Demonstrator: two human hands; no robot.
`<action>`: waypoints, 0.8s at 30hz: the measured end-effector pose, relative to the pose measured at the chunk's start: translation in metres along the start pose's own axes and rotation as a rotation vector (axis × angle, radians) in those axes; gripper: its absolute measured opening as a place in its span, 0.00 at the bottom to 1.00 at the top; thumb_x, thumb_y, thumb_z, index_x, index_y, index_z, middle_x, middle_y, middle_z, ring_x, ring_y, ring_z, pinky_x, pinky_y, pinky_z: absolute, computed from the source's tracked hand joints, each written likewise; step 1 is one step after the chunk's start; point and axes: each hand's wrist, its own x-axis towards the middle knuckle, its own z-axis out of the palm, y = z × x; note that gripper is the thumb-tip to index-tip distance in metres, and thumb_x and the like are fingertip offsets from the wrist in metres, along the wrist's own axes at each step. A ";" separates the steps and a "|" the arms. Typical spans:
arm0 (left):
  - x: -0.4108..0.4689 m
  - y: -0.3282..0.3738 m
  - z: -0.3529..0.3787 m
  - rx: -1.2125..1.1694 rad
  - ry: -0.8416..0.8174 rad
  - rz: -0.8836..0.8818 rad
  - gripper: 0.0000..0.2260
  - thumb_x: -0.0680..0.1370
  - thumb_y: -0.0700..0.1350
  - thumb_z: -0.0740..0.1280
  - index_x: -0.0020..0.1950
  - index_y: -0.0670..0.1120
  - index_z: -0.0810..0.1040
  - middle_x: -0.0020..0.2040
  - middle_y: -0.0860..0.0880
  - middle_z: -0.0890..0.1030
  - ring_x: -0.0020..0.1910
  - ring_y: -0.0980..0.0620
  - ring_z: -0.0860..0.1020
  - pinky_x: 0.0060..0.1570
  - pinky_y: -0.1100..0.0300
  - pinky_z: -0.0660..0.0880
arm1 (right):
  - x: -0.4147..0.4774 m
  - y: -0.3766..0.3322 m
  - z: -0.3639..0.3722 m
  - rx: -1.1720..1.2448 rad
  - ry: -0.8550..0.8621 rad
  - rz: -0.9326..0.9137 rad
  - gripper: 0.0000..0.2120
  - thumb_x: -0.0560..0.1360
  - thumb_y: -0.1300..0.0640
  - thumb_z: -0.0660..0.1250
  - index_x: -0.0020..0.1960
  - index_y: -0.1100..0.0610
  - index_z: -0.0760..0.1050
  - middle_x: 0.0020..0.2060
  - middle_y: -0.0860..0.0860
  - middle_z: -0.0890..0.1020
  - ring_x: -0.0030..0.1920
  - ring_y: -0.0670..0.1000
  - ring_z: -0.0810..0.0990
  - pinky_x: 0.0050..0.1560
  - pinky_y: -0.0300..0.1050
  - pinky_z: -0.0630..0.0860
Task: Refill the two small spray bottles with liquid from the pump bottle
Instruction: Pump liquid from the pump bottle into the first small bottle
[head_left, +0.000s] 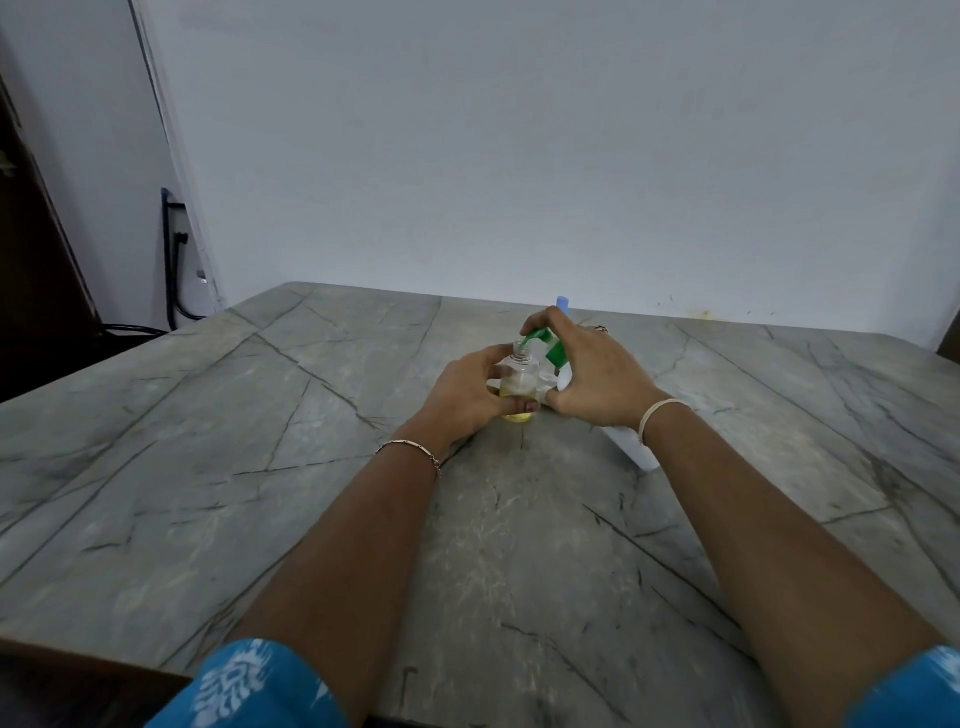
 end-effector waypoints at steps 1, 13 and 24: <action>0.000 0.000 0.000 0.000 -0.001 -0.004 0.36 0.65 0.42 0.80 0.71 0.49 0.71 0.60 0.46 0.80 0.56 0.50 0.81 0.59 0.53 0.78 | 0.000 0.000 0.000 -0.004 0.000 0.000 0.30 0.66 0.53 0.74 0.63 0.44 0.64 0.50 0.49 0.80 0.43 0.52 0.77 0.46 0.55 0.79; -0.002 -0.002 0.002 0.040 0.058 0.039 0.36 0.61 0.47 0.82 0.67 0.51 0.75 0.55 0.51 0.83 0.52 0.56 0.82 0.56 0.54 0.79 | -0.002 -0.002 0.000 0.008 -0.001 -0.005 0.30 0.65 0.53 0.72 0.63 0.44 0.63 0.49 0.47 0.79 0.42 0.52 0.77 0.44 0.54 0.78; -0.002 0.001 0.002 0.037 0.060 0.022 0.35 0.62 0.44 0.82 0.67 0.49 0.75 0.56 0.49 0.83 0.53 0.56 0.81 0.54 0.61 0.79 | 0.001 -0.002 0.002 0.005 -0.001 0.036 0.30 0.64 0.54 0.72 0.60 0.41 0.62 0.48 0.48 0.79 0.44 0.54 0.77 0.44 0.56 0.79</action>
